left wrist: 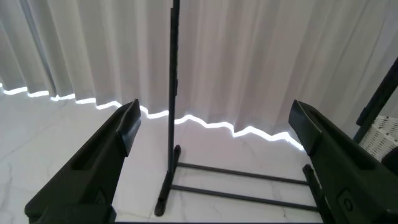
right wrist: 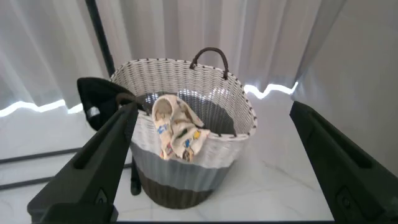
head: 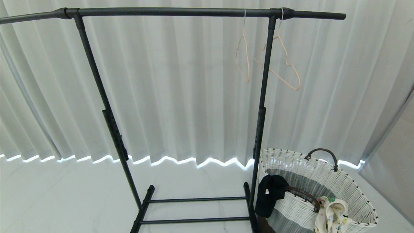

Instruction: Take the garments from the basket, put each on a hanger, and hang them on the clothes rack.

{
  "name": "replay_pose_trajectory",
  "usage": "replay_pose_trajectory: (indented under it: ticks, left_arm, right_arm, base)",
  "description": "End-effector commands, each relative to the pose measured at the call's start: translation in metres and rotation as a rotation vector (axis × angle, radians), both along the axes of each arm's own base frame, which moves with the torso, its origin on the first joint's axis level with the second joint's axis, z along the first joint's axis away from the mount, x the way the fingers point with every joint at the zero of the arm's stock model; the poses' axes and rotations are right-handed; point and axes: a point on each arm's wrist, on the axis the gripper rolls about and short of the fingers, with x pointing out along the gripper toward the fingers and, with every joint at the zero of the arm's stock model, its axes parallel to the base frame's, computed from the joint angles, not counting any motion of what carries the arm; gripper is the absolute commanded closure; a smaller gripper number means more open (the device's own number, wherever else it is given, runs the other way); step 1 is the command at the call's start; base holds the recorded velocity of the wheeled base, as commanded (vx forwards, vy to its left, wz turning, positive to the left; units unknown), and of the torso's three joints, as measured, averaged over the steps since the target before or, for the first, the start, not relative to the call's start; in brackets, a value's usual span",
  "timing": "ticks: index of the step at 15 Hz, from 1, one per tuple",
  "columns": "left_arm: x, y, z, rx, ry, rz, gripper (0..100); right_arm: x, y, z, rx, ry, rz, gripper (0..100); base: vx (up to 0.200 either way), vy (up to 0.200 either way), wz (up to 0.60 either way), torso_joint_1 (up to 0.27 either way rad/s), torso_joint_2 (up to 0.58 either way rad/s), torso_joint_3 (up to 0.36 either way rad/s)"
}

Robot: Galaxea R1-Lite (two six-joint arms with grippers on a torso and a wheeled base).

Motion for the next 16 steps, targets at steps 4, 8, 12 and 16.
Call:
replay_pose_trajectory:
  ticks: [4,8,12,16]
  left_arm:
    - [0.000,0.000,0.000,0.004,0.000,0.001,0]
    - [0.000,0.000,0.000,0.004,0.000,-0.001,0]
    - [0.000,0.000,0.000,0.002,0.000,-0.001,0]
    - [0.000,0.000,0.000,0.002,0.000,0.001,0]
  right_arm:
    - [0.001,0.000,0.000,0.026,0.014,0.005,0]
    - [0.001,0.000,0.001,-0.024,0.001,0.012,0]
    - [0.035,0.004,0.093,-0.132,0.176,0.287,0]
    - [0.129,0.017,0.094,-0.412,0.597,0.375,0]
  base:
    - [0.200,0.000,0.00,0.002,0.00,0.004]
    - [0.000,0.000,0.00,0.000,0.00,0.000]
    - [0.000,0.000,0.00,0.000,0.00,0.000]
    - [0.000,0.000,0.00,0.000,0.00,0.000]
